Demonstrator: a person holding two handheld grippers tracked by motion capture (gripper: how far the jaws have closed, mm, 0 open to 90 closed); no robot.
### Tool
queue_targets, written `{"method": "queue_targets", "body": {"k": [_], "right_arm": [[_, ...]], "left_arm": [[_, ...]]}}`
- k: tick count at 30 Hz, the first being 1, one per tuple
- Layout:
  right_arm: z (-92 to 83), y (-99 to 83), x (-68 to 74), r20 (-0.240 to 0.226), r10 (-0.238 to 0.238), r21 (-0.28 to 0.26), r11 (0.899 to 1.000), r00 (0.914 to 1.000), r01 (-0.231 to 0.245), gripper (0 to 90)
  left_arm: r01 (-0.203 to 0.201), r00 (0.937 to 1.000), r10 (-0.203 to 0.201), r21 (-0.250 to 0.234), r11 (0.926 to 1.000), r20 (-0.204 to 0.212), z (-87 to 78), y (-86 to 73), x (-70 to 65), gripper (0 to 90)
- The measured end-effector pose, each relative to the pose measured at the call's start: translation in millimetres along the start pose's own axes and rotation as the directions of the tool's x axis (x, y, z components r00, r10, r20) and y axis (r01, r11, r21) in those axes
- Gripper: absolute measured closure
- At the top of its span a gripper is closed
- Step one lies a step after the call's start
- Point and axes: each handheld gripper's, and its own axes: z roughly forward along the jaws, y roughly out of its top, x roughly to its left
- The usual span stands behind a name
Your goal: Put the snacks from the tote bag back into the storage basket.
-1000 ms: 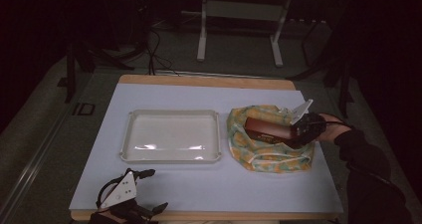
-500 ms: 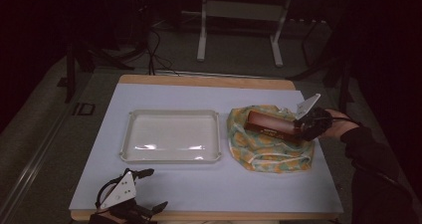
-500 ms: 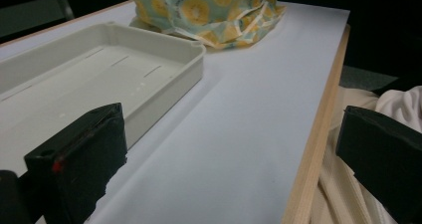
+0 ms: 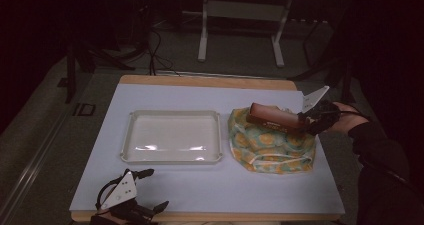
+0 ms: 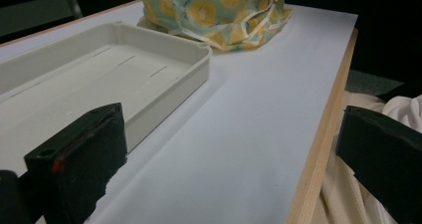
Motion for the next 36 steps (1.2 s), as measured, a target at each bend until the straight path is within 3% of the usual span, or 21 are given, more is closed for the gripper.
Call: {"method": "queue_targets", "body": {"k": [16, 26, 36], "right_arm": [[-25.9, 34.8, -1.7, 0.027, -0.049, -0.010, 0.999, 0.9984, 0.049, 42.9], [-29.4, 60.7, -0.5, 0.026, -0.092, -0.015, 0.996, 0.9954, 0.093, 42.9], [-26.6, 93.7, 5.2, 0.008, -0.165, -0.017, 0.986, 0.9863, 0.165, 42.9]], "left_arm": [[0.000, 1.0000, 0.000, 0.009, 1.0000, 0.008, 1.0, -1.4, 1.0, 0.0], [0.001, 0.9999, -0.001, 0.006, 1.0000, 0.011, 0.6, -1.5, 0.8, 0.0], [-0.002, 0.9999, 0.002, 0.008, 1.0000, 0.017, 0.7, -1.7, 0.4, 0.0]]}}
